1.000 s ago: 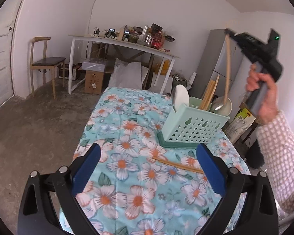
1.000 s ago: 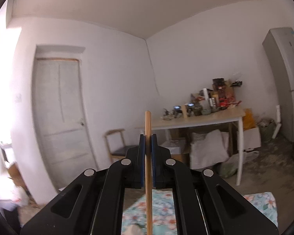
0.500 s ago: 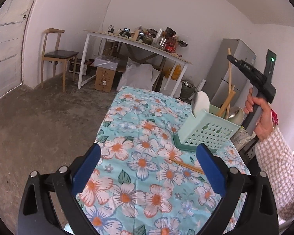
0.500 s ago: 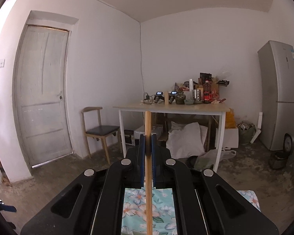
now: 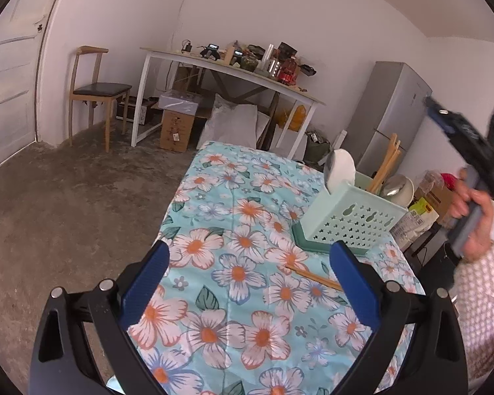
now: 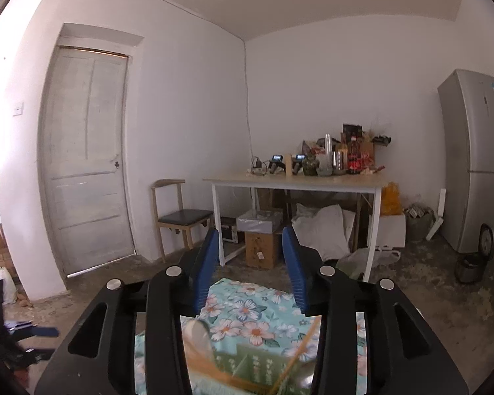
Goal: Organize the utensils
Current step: 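Lower the held chopstick into the holder and open the right tool, then move both tools to the remaining chopstick on the quilt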
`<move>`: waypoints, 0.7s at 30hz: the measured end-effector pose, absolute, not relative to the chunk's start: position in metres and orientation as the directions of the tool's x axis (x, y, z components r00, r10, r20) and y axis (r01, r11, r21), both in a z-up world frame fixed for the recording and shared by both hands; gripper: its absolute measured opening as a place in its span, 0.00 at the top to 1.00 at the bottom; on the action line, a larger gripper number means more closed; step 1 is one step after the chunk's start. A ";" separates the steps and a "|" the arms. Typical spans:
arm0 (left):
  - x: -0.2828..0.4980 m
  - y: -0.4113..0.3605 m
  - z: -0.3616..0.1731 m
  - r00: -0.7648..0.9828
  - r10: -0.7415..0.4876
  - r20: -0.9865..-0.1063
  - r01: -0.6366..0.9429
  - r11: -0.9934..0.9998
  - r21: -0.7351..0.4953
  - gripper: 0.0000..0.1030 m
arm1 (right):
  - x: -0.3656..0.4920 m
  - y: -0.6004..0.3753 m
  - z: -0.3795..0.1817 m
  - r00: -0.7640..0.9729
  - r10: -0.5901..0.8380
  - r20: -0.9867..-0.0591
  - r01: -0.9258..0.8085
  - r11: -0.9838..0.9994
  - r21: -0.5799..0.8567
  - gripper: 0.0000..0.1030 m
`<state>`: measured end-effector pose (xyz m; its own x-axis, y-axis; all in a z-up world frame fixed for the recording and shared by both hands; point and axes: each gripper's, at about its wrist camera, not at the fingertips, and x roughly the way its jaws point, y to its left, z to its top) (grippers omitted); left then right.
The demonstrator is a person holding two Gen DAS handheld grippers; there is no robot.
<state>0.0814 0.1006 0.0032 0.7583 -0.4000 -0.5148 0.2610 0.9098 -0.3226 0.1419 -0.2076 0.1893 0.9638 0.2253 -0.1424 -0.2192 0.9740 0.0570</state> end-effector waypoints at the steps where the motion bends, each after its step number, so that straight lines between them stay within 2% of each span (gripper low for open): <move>1: 0.082 0.098 0.002 0.754 -0.403 -0.518 0.267 0.909 -0.320 0.07 | 0.127 -0.210 0.190 0.963 0.228 -0.143 -0.223 0.974 0.049 0.61; 6: 0.090 0.082 -0.006 0.726 -0.414 -0.548 0.285 0.908 -0.308 0.07 | 0.076 -0.228 0.175 0.958 0.211 -0.194 -0.199 0.977 0.080 0.60; 10: 0.095 0.066 -0.012 0.702 -0.424 -0.573 0.301 0.905 -0.301 0.07 | 0.057 -0.246 0.131 0.927 0.146 -0.345 -0.101 0.984 0.146 0.60; 14: 0.096 0.050 -0.017 0.678 -0.434 -0.593 0.320 0.901 -0.293 0.07 | 0.054 -0.250 0.071 0.832 0.175 -0.527 -0.051 0.969 0.242 0.60; 18: 0.094 0.033 -0.026 0.653 -0.428 -0.624 0.336 0.903 -0.268 0.07 | 0.063 -0.243 0.027 0.735 0.229 -0.638 -0.027 0.951 0.309 0.61; 21: 0.094 0.021 -0.032 0.633 -0.424 -0.648 0.348 0.903 -0.252 0.07 | 0.066 -0.231 0.006 0.689 0.270 -0.673 -0.048 0.943 0.328 0.61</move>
<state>0.0936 0.0214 -0.0318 0.6325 -0.4244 -0.6479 0.3481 0.9030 -0.2518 0.0663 -0.2313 0.0059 0.6891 0.2695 -0.6727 -0.0482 0.9433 0.3285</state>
